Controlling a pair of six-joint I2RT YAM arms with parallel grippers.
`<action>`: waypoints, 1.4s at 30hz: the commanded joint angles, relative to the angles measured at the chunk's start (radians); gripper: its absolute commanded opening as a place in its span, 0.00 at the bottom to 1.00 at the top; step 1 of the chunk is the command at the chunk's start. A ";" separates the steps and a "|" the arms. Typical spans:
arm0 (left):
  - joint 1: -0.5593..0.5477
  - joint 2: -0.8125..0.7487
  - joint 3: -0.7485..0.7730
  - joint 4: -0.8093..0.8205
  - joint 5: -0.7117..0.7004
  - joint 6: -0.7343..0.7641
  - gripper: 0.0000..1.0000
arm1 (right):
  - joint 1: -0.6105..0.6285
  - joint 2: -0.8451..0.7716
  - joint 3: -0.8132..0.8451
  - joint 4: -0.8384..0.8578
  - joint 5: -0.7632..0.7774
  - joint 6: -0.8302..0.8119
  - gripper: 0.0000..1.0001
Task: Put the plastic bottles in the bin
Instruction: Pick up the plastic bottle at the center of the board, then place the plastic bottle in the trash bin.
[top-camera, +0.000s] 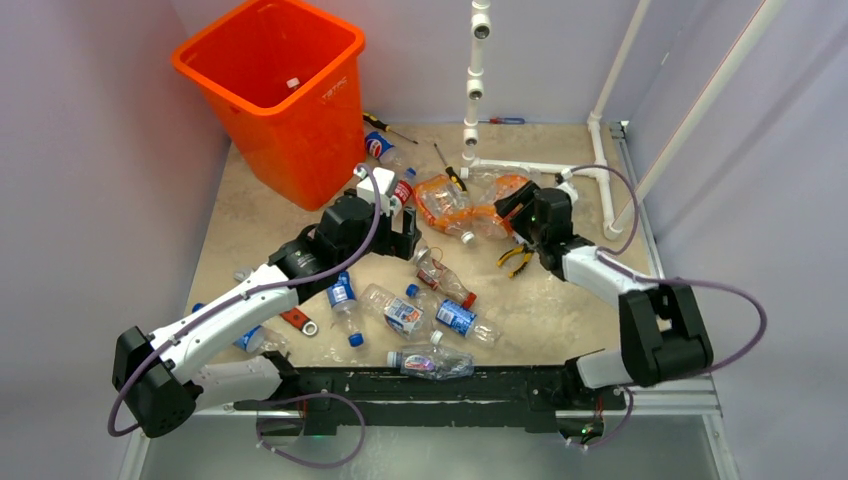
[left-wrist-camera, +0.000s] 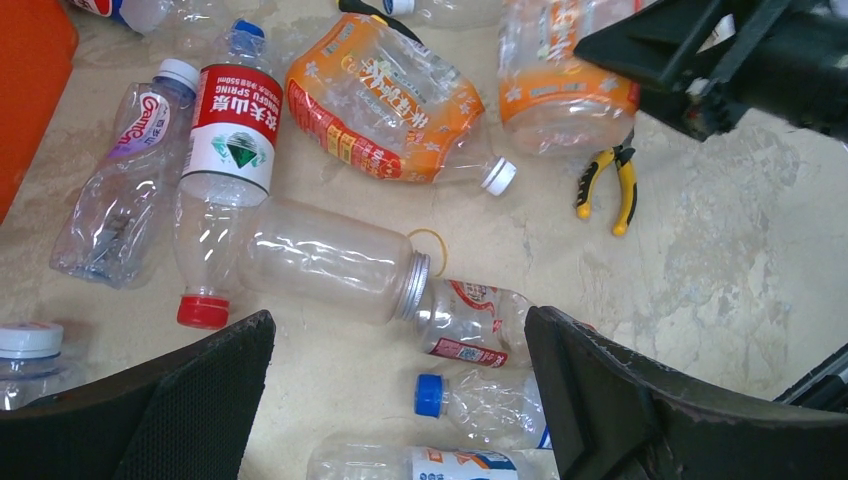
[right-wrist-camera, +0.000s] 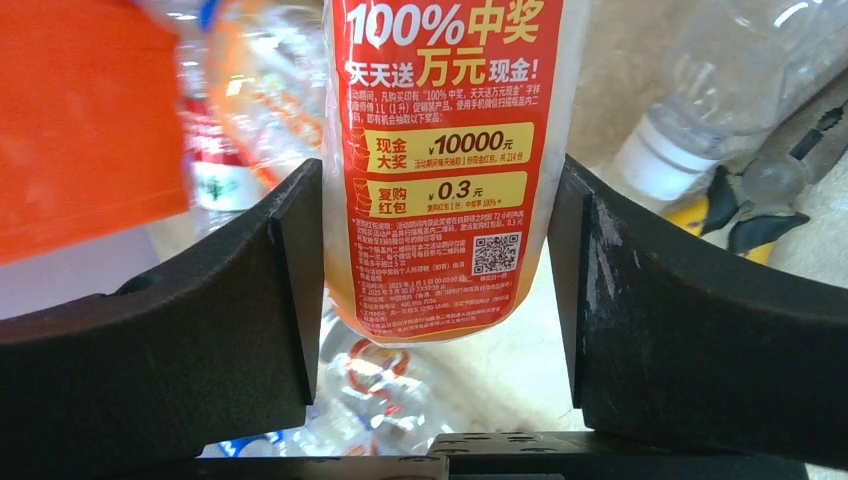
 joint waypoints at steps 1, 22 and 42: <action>0.005 -0.001 0.026 0.023 -0.020 -0.013 0.96 | -0.002 -0.185 -0.007 0.012 -0.047 -0.070 0.58; 0.084 -0.224 0.005 0.280 0.125 -0.019 0.99 | 0.374 -0.802 -0.174 0.001 -0.495 -0.607 0.42; 0.087 -0.044 0.069 0.460 0.558 -0.264 0.92 | 0.452 -0.927 -0.347 0.219 -0.340 -0.613 0.14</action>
